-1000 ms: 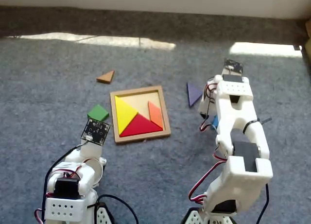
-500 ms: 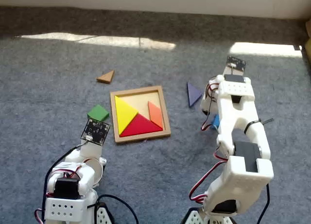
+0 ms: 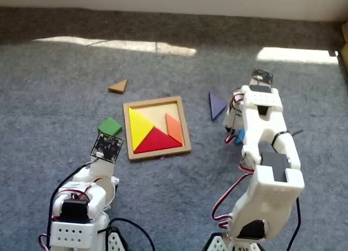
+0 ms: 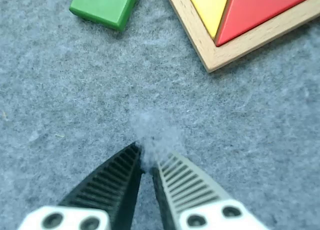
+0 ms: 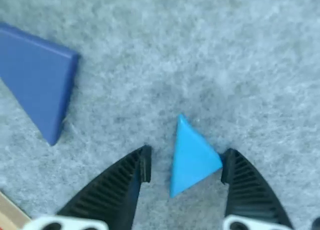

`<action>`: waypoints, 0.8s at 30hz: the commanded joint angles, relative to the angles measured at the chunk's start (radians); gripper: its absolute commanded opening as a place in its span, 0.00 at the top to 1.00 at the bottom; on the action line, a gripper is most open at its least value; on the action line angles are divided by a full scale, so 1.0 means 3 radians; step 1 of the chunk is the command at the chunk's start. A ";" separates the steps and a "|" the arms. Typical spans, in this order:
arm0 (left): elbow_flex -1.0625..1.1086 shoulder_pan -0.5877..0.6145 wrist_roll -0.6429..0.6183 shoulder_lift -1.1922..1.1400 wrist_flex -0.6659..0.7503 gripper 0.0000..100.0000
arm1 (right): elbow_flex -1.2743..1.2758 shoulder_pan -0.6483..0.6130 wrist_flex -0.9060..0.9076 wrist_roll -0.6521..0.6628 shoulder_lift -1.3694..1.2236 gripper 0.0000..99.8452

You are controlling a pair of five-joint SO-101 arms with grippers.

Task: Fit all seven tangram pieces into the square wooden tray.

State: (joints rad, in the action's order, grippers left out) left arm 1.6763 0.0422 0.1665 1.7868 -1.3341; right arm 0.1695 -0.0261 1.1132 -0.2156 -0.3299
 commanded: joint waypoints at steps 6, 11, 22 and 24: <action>0.0064 0.0013 0.0000 0.0079 -0.0005 1.00 | -0.0182 0.0038 -0.0018 -0.0005 0.0018 0.87; 0.0064 0.0013 0.0000 0.0079 -0.0005 1.00 | -0.0182 0.0043 -0.0013 -0.0005 0.0038 0.90; 0.0064 0.0013 0.0000 0.0079 -0.0005 1.00 | -0.0182 -0.0269 0.0171 0.0532 0.0698 0.90; 0.0064 0.0013 0.0000 0.0079 -0.0005 1.00 | -0.0182 -0.0391 0.0171 0.0680 0.0795 0.90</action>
State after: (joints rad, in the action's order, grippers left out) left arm 1.6763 0.0422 0.1665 1.7868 -1.3341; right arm 0.1665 -0.0875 1.1592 -0.0713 -0.1933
